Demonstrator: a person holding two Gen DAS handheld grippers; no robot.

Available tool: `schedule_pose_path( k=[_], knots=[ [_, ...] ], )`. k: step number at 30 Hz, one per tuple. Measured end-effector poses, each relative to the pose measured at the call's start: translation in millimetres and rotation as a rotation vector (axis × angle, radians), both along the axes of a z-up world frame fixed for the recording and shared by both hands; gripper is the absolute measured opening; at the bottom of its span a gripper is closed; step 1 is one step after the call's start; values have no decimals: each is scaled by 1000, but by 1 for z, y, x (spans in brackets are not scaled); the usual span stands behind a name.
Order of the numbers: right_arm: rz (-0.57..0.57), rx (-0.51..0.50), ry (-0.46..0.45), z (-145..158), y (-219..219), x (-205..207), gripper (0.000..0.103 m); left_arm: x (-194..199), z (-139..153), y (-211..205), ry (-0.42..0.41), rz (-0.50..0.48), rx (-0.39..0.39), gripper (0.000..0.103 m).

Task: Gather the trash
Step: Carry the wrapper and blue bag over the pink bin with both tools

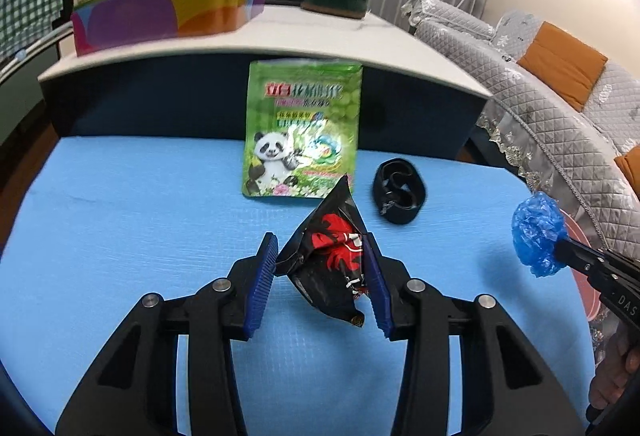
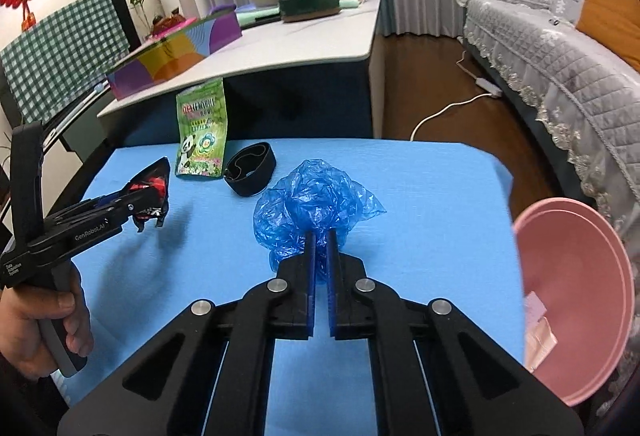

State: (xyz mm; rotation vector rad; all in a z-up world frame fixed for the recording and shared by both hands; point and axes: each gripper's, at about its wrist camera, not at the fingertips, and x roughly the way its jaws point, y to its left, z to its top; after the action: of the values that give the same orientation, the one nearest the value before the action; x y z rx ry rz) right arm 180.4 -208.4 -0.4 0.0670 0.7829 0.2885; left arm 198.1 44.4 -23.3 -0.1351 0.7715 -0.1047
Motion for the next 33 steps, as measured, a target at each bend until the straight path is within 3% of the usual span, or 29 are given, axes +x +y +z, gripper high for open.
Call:
schedule_pose_path(
  k=[19, 33],
  knots=[
    [-80, 14, -102, 44, -29, -63, 5, -60, 41, -26, -142, -59, 23, 42],
    [-70, -40, -166, 90, -66, -70, 4, -68, 57, -51, -198, -105, 23, 42]
  ],
)
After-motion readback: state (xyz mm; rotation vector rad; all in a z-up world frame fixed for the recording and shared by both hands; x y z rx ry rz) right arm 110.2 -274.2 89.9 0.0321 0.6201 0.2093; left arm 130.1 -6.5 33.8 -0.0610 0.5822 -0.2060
